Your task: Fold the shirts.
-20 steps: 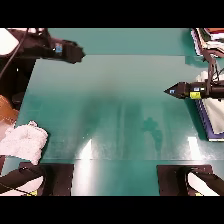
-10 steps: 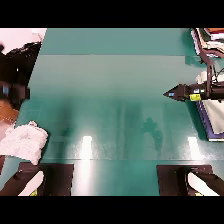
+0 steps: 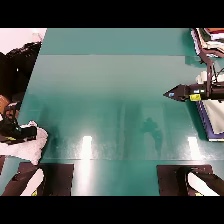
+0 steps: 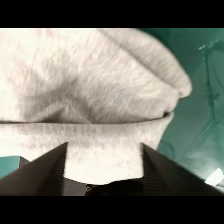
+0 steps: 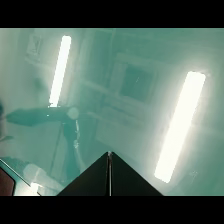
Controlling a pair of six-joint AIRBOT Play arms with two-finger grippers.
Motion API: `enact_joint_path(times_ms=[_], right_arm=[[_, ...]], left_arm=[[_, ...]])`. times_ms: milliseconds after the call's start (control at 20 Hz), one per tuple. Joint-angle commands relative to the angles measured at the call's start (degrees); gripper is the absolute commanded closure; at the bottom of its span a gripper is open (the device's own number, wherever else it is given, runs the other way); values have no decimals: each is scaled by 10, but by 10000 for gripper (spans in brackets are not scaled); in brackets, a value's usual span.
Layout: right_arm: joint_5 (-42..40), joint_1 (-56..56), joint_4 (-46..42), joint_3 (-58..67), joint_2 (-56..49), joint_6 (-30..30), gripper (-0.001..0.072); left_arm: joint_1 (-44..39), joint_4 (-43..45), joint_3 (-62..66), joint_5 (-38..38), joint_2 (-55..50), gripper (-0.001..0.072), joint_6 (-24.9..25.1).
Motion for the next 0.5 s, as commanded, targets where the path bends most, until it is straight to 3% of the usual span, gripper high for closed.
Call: enact_joint_path(times_ms=[0, 50, 100, 300, 450], right_arm=[[-1, 0, 0, 0, 0, 0, 698], [-1, 0, 0, 0, 0, 0, 698], [-1, 0, 0, 0, 0, 0, 697], [0, 0, 0, 0, 0, 0, 698], [-1, 0, 1, 0, 0, 0, 697]], left_arm=[[4, 16, -31, 9, 1, 551, -17], [4, 16, -31, 9, 1, 652, -17], [4, 16, -31, 9, 1, 686, -17], [4, 14, -16, 5, 3, 688, -24], [-5, -12, 81, 12, 35, 688, -27]])
